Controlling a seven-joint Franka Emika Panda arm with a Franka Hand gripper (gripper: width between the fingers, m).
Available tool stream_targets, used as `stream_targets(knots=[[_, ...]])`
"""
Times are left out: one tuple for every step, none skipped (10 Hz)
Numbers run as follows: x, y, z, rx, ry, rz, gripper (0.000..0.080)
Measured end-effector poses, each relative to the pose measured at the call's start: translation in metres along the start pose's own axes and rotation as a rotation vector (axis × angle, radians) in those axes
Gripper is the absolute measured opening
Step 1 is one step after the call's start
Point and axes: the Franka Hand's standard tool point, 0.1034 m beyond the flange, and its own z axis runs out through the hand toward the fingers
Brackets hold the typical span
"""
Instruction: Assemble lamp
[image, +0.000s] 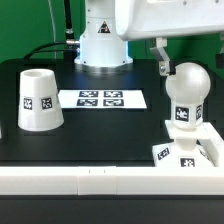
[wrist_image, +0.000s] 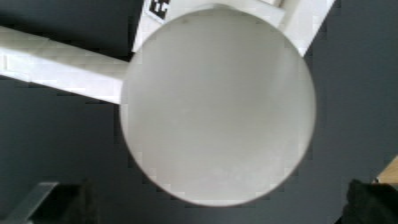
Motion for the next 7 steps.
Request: stream_targets(knots=[[-0.0097, -0.0024, 0.0034, 0.021, -0.092, -0.002, 0.0699], [-0.0092, -0.0035, 0.0044, 0.040, -0.158, -0.003, 0.0699], [-0.0064, -0.0025, 0.0059, 0.042, -0.166, -0.004, 0.0699], [-0.0064, -0.0025, 0.0059, 0.042, -0.166, -0.004, 0.0699], [-0.0064, -0.0025, 0.0059, 0.042, -0.166, -0.004, 0.0699], [-0.0064, -0.0025, 0.0059, 0.042, -0.166, -0.004, 0.0699], [-0.0064, -0.0025, 0.0059, 0.042, -0.166, -0.004, 0.0699]])
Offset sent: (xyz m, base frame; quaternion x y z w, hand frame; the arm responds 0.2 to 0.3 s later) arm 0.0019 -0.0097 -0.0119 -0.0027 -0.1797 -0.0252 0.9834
